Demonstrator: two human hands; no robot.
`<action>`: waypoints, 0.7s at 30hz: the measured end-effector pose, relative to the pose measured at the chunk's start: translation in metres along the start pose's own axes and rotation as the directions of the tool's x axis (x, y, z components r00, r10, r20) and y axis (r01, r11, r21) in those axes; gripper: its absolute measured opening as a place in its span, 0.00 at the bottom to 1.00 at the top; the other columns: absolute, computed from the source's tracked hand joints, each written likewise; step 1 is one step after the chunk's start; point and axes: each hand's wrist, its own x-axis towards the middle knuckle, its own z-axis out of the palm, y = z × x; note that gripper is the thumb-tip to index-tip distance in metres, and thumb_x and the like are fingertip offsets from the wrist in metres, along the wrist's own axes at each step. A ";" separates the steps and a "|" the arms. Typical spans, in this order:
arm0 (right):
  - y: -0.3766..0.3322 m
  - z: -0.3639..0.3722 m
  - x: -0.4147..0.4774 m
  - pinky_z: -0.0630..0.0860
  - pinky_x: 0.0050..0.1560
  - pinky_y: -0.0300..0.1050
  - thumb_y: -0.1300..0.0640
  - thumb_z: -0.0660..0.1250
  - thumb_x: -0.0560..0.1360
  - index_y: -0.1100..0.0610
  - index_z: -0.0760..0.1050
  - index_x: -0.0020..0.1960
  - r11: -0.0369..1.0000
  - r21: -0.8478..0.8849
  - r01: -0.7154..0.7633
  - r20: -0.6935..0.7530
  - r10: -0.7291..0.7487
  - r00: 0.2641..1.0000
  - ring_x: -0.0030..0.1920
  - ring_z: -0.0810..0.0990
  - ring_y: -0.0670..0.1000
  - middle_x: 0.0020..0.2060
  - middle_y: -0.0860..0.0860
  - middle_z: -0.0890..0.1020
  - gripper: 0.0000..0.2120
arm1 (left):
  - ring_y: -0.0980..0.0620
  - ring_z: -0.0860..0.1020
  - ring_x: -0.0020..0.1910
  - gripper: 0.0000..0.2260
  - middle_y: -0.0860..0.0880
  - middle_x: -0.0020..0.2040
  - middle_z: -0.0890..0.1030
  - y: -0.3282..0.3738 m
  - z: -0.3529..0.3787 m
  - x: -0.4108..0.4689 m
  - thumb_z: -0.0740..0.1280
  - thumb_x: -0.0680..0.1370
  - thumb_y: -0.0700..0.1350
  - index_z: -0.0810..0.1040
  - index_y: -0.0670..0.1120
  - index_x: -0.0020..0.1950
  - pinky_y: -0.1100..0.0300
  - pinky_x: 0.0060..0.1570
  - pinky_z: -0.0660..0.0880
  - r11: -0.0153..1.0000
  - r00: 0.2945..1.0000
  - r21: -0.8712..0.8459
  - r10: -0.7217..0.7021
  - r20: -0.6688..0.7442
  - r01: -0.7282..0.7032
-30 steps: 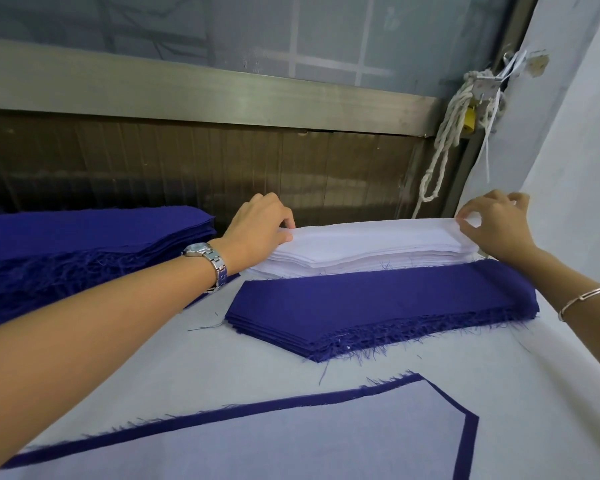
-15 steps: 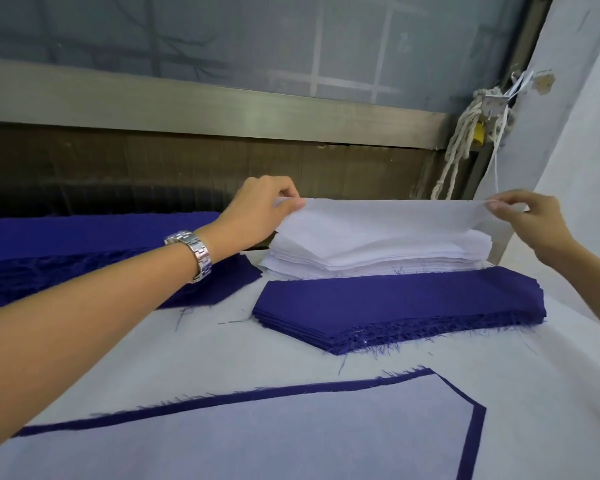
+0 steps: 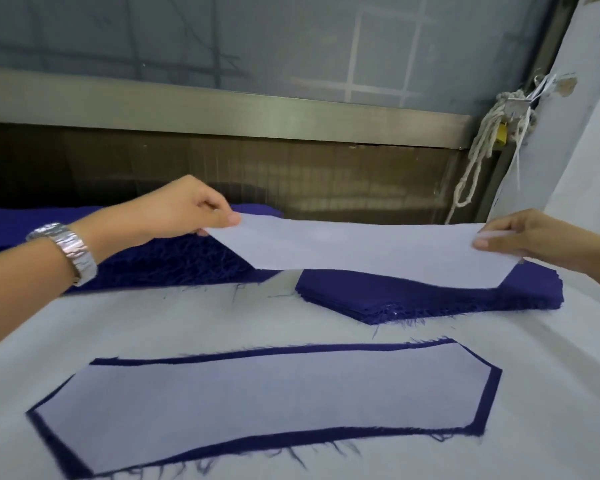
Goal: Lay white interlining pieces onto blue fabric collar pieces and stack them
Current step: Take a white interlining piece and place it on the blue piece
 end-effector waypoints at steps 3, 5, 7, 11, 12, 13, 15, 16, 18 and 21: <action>-0.015 0.022 -0.008 0.79 0.43 0.34 0.43 0.75 0.68 0.55 0.86 0.50 0.999 -0.052 0.001 0.137 0.006 0.991 0.45 0.85 0.46 0.47 0.53 0.87 0.17 | 0.55 0.78 0.38 0.15 0.46 0.44 0.85 -0.019 -0.013 -0.037 0.69 0.69 0.63 0.87 0.53 0.42 0.62 0.41 0.74 0.993 0.992 -0.007 -0.114 0.062 0.115; -0.022 0.036 -0.012 0.80 0.50 0.39 0.42 0.77 0.68 0.58 0.85 0.50 0.997 -0.069 -0.026 0.254 0.043 0.966 0.47 0.85 0.49 0.48 0.55 0.86 0.21 | 0.52 0.74 0.35 0.18 0.43 0.41 0.84 -0.031 -0.018 -0.063 0.69 0.68 0.65 0.87 0.52 0.43 0.57 0.41 0.71 0.986 0.982 -0.003 -0.164 0.094 0.165; -0.031 0.049 -0.017 0.82 0.53 0.45 0.44 0.79 0.69 0.59 0.85 0.51 0.995 -0.075 -0.063 0.398 0.088 0.913 0.50 0.86 0.53 0.50 0.57 0.86 0.20 | 0.55 0.71 0.29 0.19 0.47 0.30 0.79 -0.041 -0.021 -0.088 0.69 0.67 0.66 0.87 0.52 0.42 0.60 0.37 0.69 0.980 0.974 0.007 -0.197 0.113 0.197; -0.045 0.073 -0.026 0.81 0.52 0.44 0.49 0.77 0.74 0.57 0.85 0.50 0.996 -0.074 -0.050 0.585 0.084 0.806 0.52 0.85 0.55 0.52 0.58 0.86 0.12 | 0.56 0.67 0.23 0.17 0.50 0.22 0.73 -0.059 -0.023 -0.129 0.69 0.68 0.64 0.84 0.52 0.33 0.68 0.28 0.65 0.967 0.951 -0.021 -0.244 0.190 0.252; -0.048 0.078 -0.028 0.81 0.51 0.43 0.50 0.76 0.75 0.57 0.84 0.50 0.997 -0.059 -0.049 0.608 0.075 0.791 0.51 0.86 0.54 0.51 0.58 0.86 0.11 | 0.55 0.66 0.22 0.17 0.50 0.22 0.73 -0.063 -0.023 -0.136 0.69 0.69 0.63 0.84 0.51 0.33 0.68 0.27 0.64 0.964 0.946 -0.035 -0.252 0.204 0.265; -0.050 0.082 -0.030 0.81 0.50 0.42 0.51 0.76 0.75 0.57 0.84 0.50 0.998 -0.047 -0.045 0.623 0.065 0.779 0.50 0.86 0.54 0.50 0.58 0.86 0.10 | 0.55 0.66 0.21 0.17 0.49 0.21 0.73 -0.066 -0.022 -0.142 0.70 0.69 0.63 0.84 0.50 0.34 0.67 0.26 0.63 0.959 0.941 -0.045 -0.264 0.214 0.279; -0.052 0.090 -0.034 0.81 0.50 0.42 0.51 0.76 0.75 0.57 0.84 0.51 0.998 -0.053 -0.021 0.641 0.050 0.766 0.50 0.86 0.53 0.50 0.57 0.86 0.10 | 0.56 0.66 0.20 0.18 0.48 0.22 0.74 -0.070 -0.020 -0.151 0.70 0.69 0.63 0.86 0.49 0.37 0.67 0.24 0.62 0.947 0.928 -0.062 -0.293 0.229 0.314; -0.052 0.094 -0.036 0.81 0.51 0.42 0.50 0.76 0.75 0.56 0.84 0.51 0.998 -0.060 -0.010 0.645 0.046 0.763 0.51 0.86 0.53 0.51 0.56 0.86 0.10 | 0.56 0.67 0.20 0.18 0.49 0.22 0.75 -0.072 -0.018 -0.154 0.70 0.68 0.63 0.86 0.48 0.37 0.67 0.24 0.61 0.942 0.922 -0.063 -0.305 0.240 0.329; -0.052 0.100 -0.038 0.81 0.52 0.42 0.50 0.75 0.76 0.55 0.84 0.51 0.998 -0.064 -0.005 0.656 0.046 0.753 0.52 0.86 0.54 0.51 0.55 0.86 0.10 | 0.55 0.68 0.20 0.18 0.49 0.22 0.75 -0.074 -0.014 -0.158 0.71 0.68 0.63 0.85 0.49 0.35 0.67 0.23 0.61 0.935 0.907 -0.050 -0.327 0.265 0.352; -0.055 0.109 -0.040 0.81 0.51 0.40 0.49 0.75 0.76 0.53 0.85 0.51 0.996 -0.083 -0.033 0.668 0.080 0.740 0.53 0.86 0.54 0.52 0.54 0.87 0.09 | 0.56 0.68 0.20 0.18 0.51 0.21 0.73 -0.079 -0.010 -0.160 0.71 0.67 0.63 0.80 0.51 0.27 0.68 0.23 0.63 0.926 0.894 -0.038 -0.352 0.276 0.376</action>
